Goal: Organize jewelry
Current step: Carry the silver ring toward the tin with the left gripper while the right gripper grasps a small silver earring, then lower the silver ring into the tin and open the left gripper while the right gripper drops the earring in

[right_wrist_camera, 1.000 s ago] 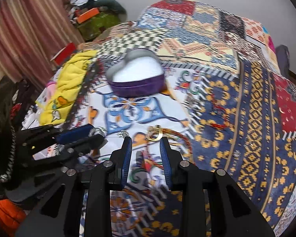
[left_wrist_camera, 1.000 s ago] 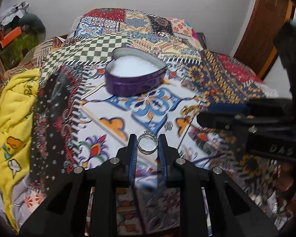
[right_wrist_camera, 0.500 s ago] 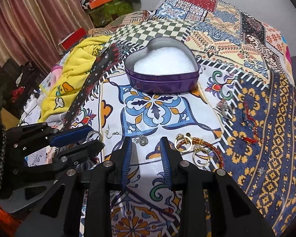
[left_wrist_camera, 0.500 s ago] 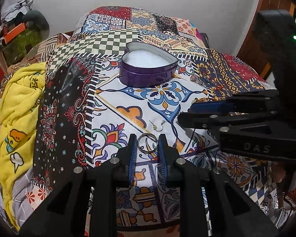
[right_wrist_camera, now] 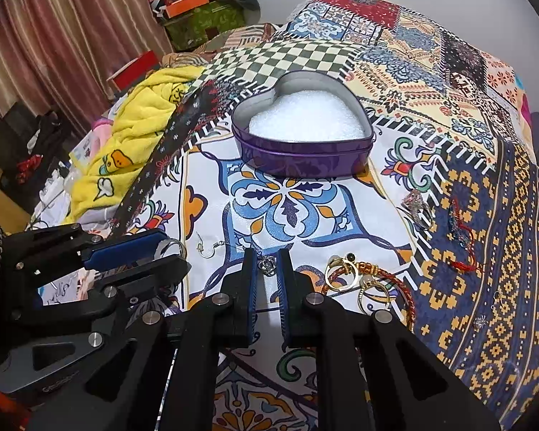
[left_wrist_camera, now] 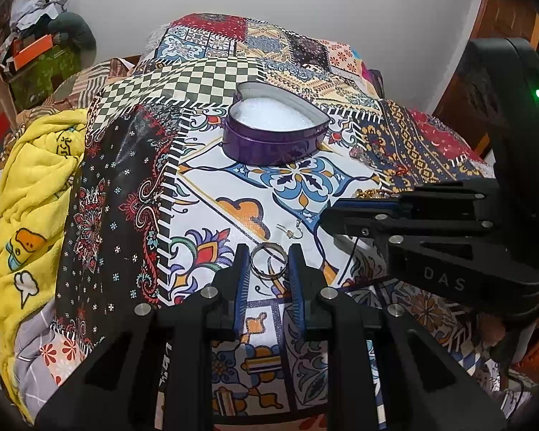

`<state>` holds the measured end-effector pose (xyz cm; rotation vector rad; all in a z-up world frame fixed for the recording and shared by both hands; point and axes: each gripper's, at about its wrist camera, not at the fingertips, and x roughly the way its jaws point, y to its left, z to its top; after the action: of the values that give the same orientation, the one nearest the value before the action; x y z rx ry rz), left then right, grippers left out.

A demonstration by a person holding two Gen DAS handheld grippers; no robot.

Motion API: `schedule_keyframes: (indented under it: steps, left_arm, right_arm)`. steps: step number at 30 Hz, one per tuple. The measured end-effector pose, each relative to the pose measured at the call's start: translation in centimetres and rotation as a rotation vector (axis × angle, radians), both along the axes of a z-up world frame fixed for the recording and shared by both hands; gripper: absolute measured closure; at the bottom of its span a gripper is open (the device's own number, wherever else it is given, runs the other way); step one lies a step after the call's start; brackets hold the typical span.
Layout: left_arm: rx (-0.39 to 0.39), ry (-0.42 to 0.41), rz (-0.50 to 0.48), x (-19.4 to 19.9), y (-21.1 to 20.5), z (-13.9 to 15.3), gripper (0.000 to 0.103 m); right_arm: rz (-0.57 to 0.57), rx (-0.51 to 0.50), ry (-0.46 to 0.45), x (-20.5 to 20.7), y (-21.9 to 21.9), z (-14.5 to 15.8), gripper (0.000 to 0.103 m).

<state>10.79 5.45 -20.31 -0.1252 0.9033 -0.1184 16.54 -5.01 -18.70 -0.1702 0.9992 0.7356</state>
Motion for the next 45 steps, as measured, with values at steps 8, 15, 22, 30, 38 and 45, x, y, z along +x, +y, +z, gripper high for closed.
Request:
schedule_keyframes:
  steps: [8, 15, 22, 30, 38, 45]
  left_arm:
    - [-0.013, -0.053, 0.018, 0.2, -0.1, 2.1, 0.083]
    - [-0.020, -0.113, 0.039, 1.3, -0.3, 4.4, 0.083]
    - [0.003, -0.180, 0.035, 3.0, -0.6, 6.6, 0.083]
    - [0.037, -0.235, 0.045, 5.2, -0.2, 7.9, 0.082]
    - [0.006, -0.204, 0.041, 8.5, 0.7, 6.7, 0.082]
    - [-0.004, -0.128, 0.032, 10.4, 0.8, 4.3, 0.082]
  right_arm:
    - [-0.040, 0.044, -0.054, 0.3, -1.3, 2.7, 0.094]
    - [-0.078, 0.083, -0.121, 0.8, -2.5, 5.2, 0.094]
    - [-0.114, 0.108, -0.178, 2.3, -3.1, 7.6, 0.093]
    - [-0.126, 0.131, -0.207, 4.0, -3.0, 8.7, 0.093]
    - [-0.110, 0.134, -0.195, 6.0, -1.4, 8.3, 0.093]
    - [-0.093, 0.119, -0.152, 7.4, -0.1, 6.8, 0.093]
